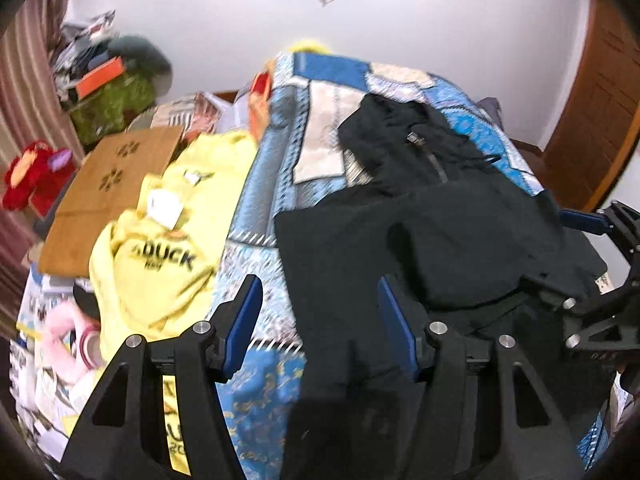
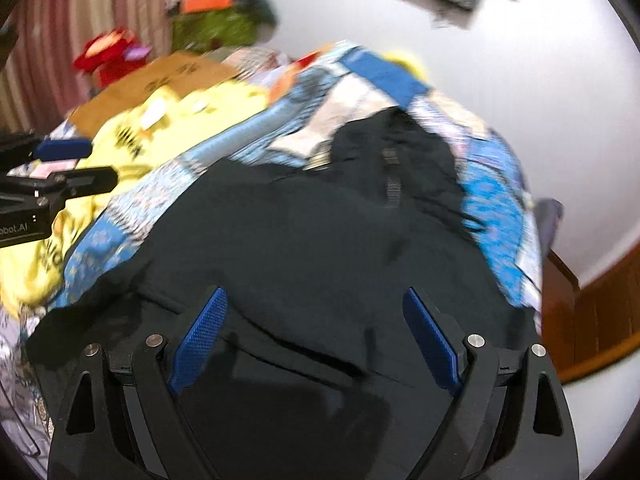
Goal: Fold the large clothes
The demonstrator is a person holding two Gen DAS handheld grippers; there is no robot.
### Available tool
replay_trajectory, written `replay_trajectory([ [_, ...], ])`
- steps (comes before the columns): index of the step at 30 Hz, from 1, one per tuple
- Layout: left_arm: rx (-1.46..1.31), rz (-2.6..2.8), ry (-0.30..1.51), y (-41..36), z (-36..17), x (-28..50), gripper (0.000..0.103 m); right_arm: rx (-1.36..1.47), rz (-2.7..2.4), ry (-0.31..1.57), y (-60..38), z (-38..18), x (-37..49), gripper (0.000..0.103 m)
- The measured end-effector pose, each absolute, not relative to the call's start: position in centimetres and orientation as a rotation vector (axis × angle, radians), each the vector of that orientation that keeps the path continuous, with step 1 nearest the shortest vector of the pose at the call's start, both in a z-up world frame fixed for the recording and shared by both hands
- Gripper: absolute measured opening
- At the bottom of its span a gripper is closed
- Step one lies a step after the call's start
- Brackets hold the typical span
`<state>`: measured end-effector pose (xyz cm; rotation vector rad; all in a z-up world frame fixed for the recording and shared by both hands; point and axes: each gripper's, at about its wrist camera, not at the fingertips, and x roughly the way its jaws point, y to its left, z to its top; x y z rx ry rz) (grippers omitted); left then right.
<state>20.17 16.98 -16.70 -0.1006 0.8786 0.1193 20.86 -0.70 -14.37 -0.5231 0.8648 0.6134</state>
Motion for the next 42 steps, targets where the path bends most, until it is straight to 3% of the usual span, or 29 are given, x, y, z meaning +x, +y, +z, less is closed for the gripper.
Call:
replay_trajectory([
  [8,-0.155,0.132,0.948,18.9,-20.1,19.7,0.059,-0.713,0.625,0.972,4.4,-20.8,21.9,0.084],
  [13,-0.178,0.136,1.037,18.9,-23.8,20.4,0.059,-0.698,0.603,0.936,4.5,-21.3,22.6,0.062],
  [15,-0.19,0.132,1.073,18.7,-25.2,20.6,0.059,-0.685,0.619,0.938,4.6,-21.2,22.7,0.04],
  [20,-0.234,0.119,1.124,18.4,-27.5,20.9,0.059,-0.634,0.627,0.895,3.8,-19.4,22.2,0.027],
  [33,-0.205,0.128,1.078,17.5,-24.7,21.8,0.059,-0.343,0.483,0.68,-6.1,-9.8,24.3,0.02],
  [42,-0.135,0.075,1.043,13.4,-22.2,24.0,0.059,-0.093,0.412,0.731,-14.3,-9.9,26.0,0.019],
])
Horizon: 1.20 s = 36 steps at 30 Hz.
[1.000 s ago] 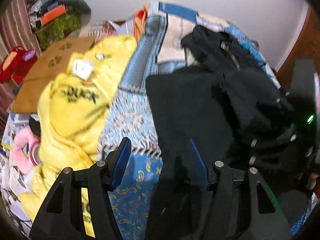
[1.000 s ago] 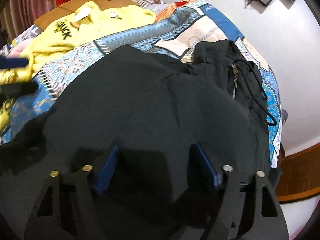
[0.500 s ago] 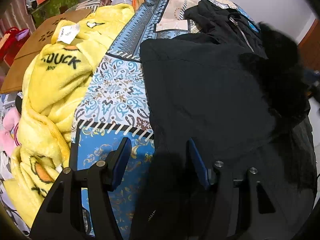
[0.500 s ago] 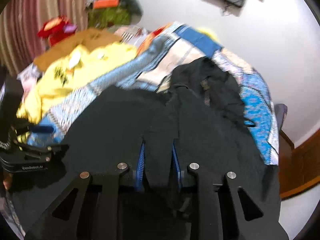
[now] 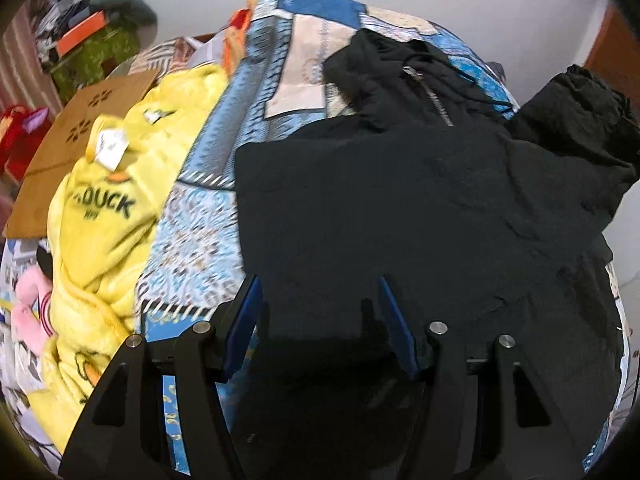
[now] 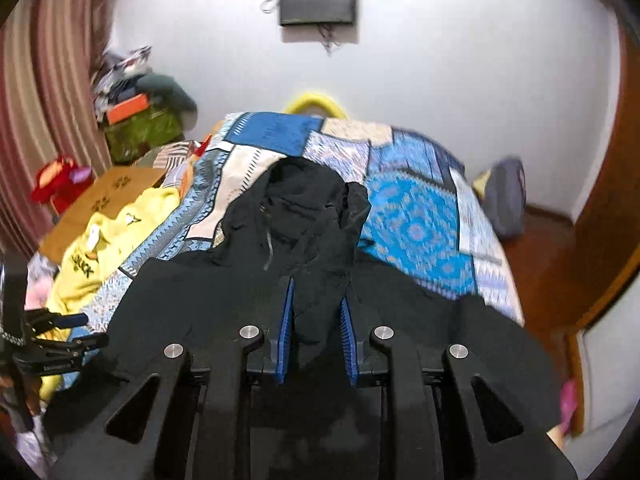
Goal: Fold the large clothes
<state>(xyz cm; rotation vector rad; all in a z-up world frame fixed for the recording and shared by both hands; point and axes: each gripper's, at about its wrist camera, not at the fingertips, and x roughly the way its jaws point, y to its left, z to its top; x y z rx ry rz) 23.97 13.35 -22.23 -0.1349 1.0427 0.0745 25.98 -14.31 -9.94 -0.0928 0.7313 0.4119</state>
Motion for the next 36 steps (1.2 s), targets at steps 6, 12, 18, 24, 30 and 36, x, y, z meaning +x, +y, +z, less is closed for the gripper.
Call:
replay_trajectory([
  [6,-0.073,0.043,1.045,10.1,-22.3,24.9,0.059,0.009,0.356,0.808,-18.0,-13.2,26.1,0.019],
  [12,-0.053,0.019,1.106,8.0,-24.0,25.7,0.059,0.099,0.319,0.924,-21.5,-16.6,26.6,0.019],
  [18,-0.05,0.044,1.122,7.7,-25.2,25.5,0.063,0.184,0.34,1.038,-23.9,-19.1,26.7,0.021],
  [24,0.017,0.095,1.093,7.0,-24.9,24.7,0.065,0.105,0.252,1.078,-25.3,-19.3,25.8,0.025],
  [30,0.037,0.063,1.08,6.1,-23.4,24.5,0.065,0.058,0.245,1.069,-27.7,-17.2,23.8,0.025],
  [36,0.053,0.025,0.978,4.4,-19.2,25.2,0.065,0.127,0.174,0.963,-32.1,-13.6,22.8,0.037],
])
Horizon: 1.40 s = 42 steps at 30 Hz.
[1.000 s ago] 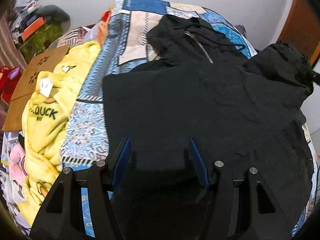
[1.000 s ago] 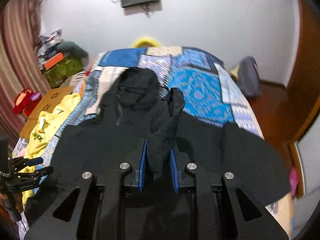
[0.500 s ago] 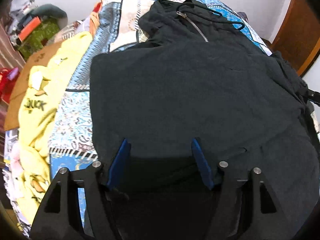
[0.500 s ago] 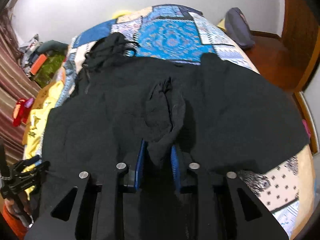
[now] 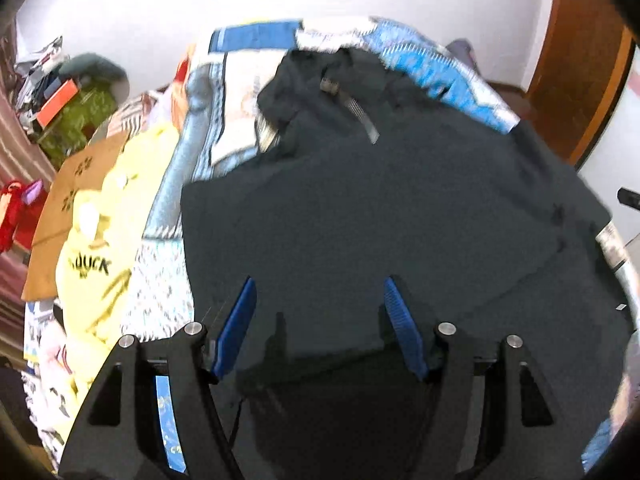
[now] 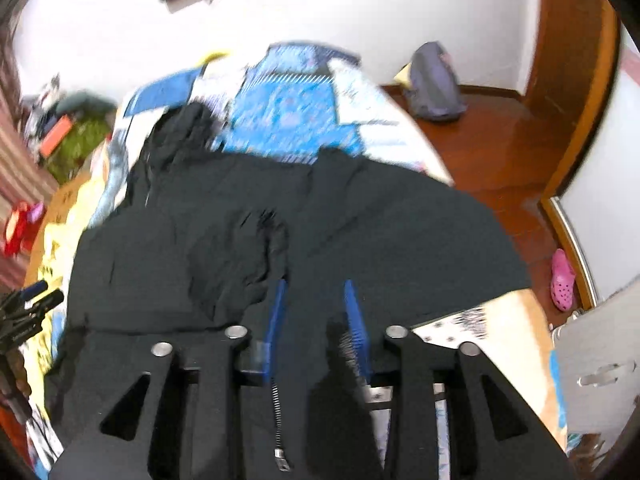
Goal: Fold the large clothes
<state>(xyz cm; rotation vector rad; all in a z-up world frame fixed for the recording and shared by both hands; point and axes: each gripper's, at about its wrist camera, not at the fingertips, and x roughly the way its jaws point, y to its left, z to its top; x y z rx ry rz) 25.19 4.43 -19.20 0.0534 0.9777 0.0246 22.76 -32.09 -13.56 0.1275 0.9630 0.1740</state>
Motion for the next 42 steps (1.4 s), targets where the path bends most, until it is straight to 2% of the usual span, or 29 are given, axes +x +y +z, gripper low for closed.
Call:
replay_trajectory([
  [3,0.053,0.008,0.93,3.2,-17.1,25.8,0.066,0.184,0.125,0.903,-34.7,-12.1,22.4,0.051],
  [9,0.028,-0.042,0.866,0.5,-14.6,28.1,0.073,0.262,0.034,0.879,-39.1,-11.9,22.3,0.062],
  [14,0.022,-0.084,0.881,-2.1,-15.0,30.0,0.076,0.367,-0.026,0.964,-42.4,-15.5,23.6,0.062],
  [22,0.02,-0.144,0.966,-5.1,-18.7,32.1,0.077,0.627,-0.064,1.091,-46.9,-22.3,25.8,0.062],
  [27,0.014,-0.149,1.009,-5.0,-20.5,32.7,0.077,0.802,-0.077,1.094,-48.7,-25.1,27.1,0.064],
  [31,-0.013,-0.146,1.034,-4.4,-21.4,32.9,0.077,0.786,-0.106,1.075,-48.8,-25.2,28.5,0.064],
  [34,-0.023,-0.135,1.04,-4.0,-21.7,33.0,0.077,0.729,-0.161,1.079,-48.3,-25.8,30.0,0.06],
  [37,-0.017,-0.129,1.042,-3.7,-21.7,32.8,0.077,0.66,-0.217,1.07,-47.9,-26.0,30.6,0.05],
  [38,-0.013,-0.125,1.04,-3.7,-21.7,32.7,0.077,0.651,-0.226,1.067,-47.9,-26.0,30.7,0.045],
  [41,-0.01,-0.12,1.03,-3.3,-21.3,32.2,0.077,0.653,-0.224,1.054,-48.1,-24.9,30.5,0.019],
  [42,-0.01,-0.121,1.026,-3.1,-21.2,32.1,0.077,0.654,-0.222,1.056,-48.1,-24.5,30.5,0.014],
])
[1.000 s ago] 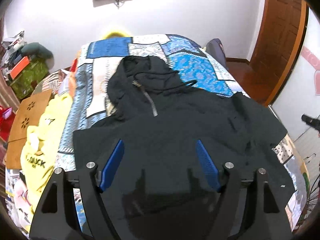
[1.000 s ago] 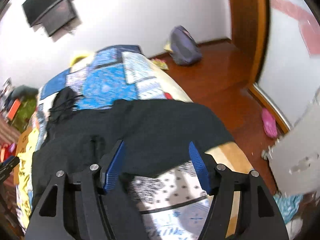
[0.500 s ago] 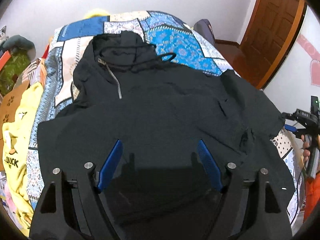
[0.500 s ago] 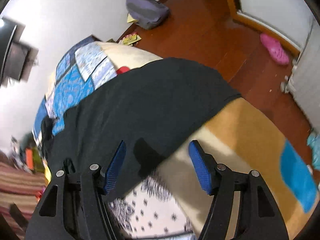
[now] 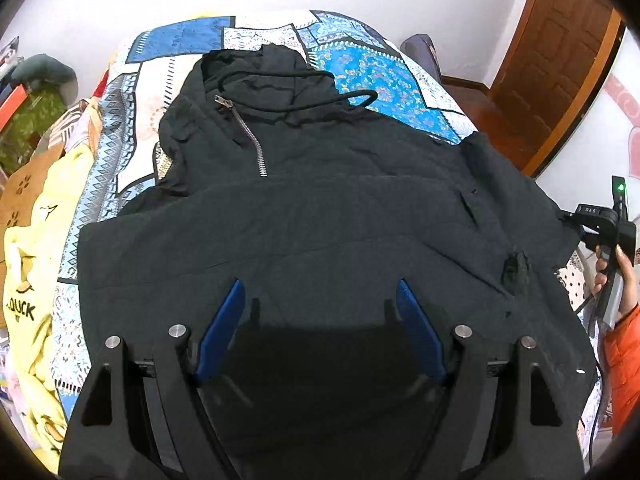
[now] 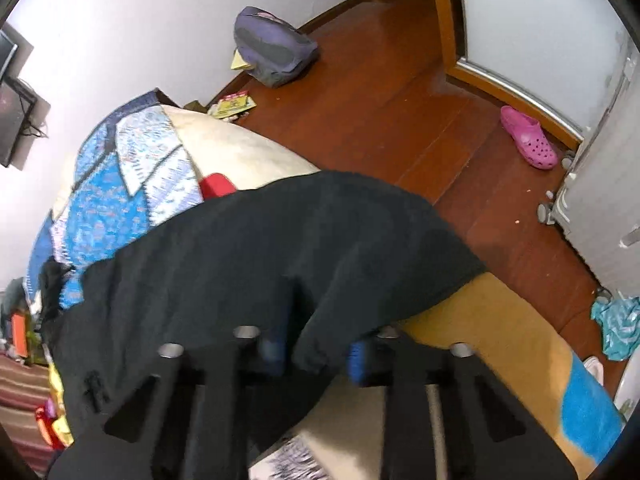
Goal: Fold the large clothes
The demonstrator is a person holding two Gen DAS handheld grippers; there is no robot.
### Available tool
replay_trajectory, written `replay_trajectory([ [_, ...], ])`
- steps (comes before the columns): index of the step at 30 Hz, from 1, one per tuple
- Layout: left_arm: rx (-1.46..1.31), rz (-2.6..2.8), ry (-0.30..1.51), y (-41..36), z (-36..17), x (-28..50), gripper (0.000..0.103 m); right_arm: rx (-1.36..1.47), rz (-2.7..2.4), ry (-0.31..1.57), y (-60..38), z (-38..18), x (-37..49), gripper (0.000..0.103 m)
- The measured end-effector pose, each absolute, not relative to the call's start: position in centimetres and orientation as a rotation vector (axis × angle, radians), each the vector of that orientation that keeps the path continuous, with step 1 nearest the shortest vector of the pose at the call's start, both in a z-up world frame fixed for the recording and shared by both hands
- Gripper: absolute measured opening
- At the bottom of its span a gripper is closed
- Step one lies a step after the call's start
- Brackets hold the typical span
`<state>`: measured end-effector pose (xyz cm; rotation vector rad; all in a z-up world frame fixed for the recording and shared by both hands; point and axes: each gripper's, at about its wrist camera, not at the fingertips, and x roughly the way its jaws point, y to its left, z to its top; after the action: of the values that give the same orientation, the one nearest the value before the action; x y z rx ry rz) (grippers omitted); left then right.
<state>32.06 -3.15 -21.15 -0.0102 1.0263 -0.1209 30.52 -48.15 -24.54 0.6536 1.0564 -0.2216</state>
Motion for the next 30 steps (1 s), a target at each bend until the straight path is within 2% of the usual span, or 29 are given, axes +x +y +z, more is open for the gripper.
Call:
replay_trajectory([
  [3,0.002,-0.109,1.002,-2.5,-20.3,31.2,0.077,0.583,-0.203,1.042,-47.3,-22.0,30.5,0.011],
  [8,0.009,-0.091,0.955,-1.2,-18.5,30.1,0.077,0.467,-0.118,0.913,-44.1,-15.1,29.8,0.011],
  [9,0.01,-0.087,0.943,-1.0,-18.1,29.7,0.077,0.45,-0.083,0.887,-43.2,-13.6,29.7,0.008],
  [16,0.014,-0.081,0.888,0.3,-16.3,27.9,0.077,0.317,0.16,0.785,-34.2,-6.8,29.0,0.007],
  [22,0.011,-0.072,0.859,1.9,-15.4,26.6,0.077,0.225,0.383,0.84,-25.0,-7.0,28.6,0.007],
  [30,-0.004,-0.052,0.859,4.5,-15.7,24.8,0.077,0.036,0.54,1.033,-14.8,-14.0,26.7,0.007],
])
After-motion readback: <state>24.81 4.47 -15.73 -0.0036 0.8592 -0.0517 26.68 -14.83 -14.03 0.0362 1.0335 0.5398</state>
